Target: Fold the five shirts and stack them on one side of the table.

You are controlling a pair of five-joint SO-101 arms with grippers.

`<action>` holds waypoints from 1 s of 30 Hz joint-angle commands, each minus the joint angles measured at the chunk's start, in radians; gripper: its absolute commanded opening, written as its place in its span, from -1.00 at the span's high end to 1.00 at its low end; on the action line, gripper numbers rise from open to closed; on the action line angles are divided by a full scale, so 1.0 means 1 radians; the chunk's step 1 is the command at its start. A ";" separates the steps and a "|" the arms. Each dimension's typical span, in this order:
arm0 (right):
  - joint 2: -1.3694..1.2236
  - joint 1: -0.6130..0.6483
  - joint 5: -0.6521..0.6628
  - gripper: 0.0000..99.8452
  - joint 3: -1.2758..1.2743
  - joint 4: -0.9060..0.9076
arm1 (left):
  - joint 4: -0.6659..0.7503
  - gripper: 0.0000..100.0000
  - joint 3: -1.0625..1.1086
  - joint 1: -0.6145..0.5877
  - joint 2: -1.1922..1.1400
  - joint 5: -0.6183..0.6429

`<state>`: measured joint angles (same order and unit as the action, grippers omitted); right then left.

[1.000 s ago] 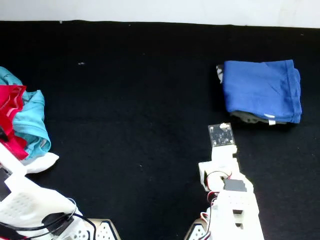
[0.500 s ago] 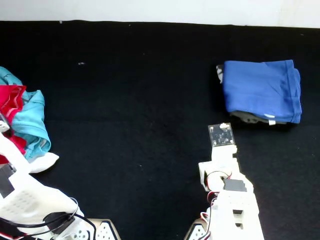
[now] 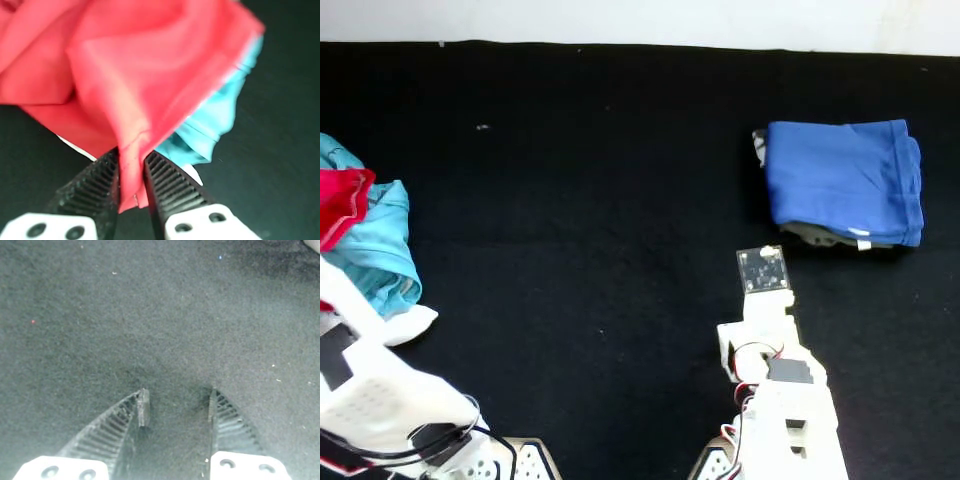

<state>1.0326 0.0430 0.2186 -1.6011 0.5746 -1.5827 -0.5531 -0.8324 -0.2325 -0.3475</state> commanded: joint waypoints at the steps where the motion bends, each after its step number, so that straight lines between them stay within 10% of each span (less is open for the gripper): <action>1: 0.007 0.008 0.000 0.61 -0.002 -0.027 | -0.181 0.98 -0.323 0.101 0.033 0.002; 13: 0.007 0.008 -0.002 0.61 -0.002 -0.027 | -0.190 0.98 -0.805 0.433 0.140 0.000; 30: 0.007 0.008 -0.006 0.61 -0.002 -0.027 | 0.041 0.98 -0.891 1.133 0.243 0.000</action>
<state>1.0326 0.0430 0.2186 -1.6011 0.5746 -1.6272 -1.4308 0.1665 -0.0130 -0.3475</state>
